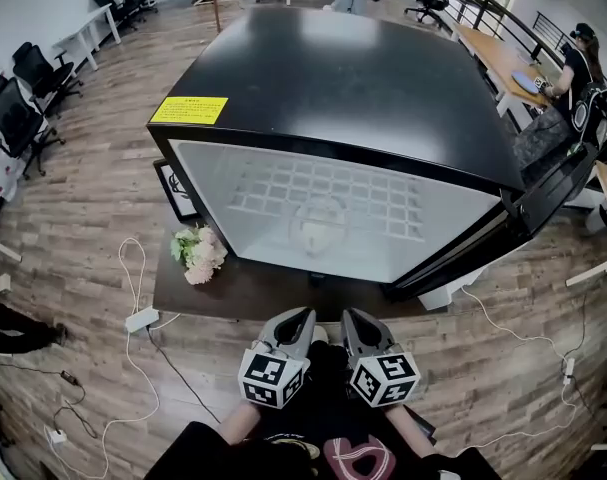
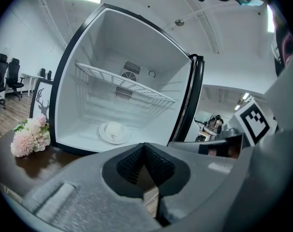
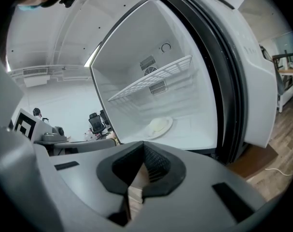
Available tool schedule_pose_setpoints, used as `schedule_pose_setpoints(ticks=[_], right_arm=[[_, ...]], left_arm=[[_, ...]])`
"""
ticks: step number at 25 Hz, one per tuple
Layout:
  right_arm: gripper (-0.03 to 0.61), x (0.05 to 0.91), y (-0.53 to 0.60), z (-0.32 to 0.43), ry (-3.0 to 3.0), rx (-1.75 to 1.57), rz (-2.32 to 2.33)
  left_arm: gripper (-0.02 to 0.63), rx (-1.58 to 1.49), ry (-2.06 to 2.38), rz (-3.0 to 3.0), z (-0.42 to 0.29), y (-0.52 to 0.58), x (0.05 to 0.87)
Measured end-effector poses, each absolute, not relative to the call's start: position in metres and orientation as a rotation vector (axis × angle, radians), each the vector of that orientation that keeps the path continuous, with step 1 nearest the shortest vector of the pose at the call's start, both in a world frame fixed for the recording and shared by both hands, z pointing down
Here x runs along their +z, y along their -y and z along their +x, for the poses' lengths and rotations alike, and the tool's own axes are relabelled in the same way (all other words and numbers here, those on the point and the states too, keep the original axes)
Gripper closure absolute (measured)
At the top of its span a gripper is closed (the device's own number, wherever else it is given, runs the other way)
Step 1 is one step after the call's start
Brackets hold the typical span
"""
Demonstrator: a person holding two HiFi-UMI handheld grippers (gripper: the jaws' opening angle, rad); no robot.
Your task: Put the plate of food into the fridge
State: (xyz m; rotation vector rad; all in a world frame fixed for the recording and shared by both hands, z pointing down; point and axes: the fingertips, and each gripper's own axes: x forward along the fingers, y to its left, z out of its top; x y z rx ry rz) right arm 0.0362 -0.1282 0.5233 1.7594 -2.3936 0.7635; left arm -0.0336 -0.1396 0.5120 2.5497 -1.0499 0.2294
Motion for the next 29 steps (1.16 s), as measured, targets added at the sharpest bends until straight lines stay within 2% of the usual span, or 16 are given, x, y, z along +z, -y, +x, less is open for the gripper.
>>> schedule_pose_setpoints(ticks=[12,29], right_arm=[[0.572,0.531,0.127,0.04,2.386,0.825,1.781],[0.572,0.527,0.133,0.043,2.375,0.729,1.785]], left_arm=[[0.606,0.239,1.068,2.541,-0.037,0.14,0.516],[0.606,0.223,1.091,2.509,-0.039,0.149,0.516]])
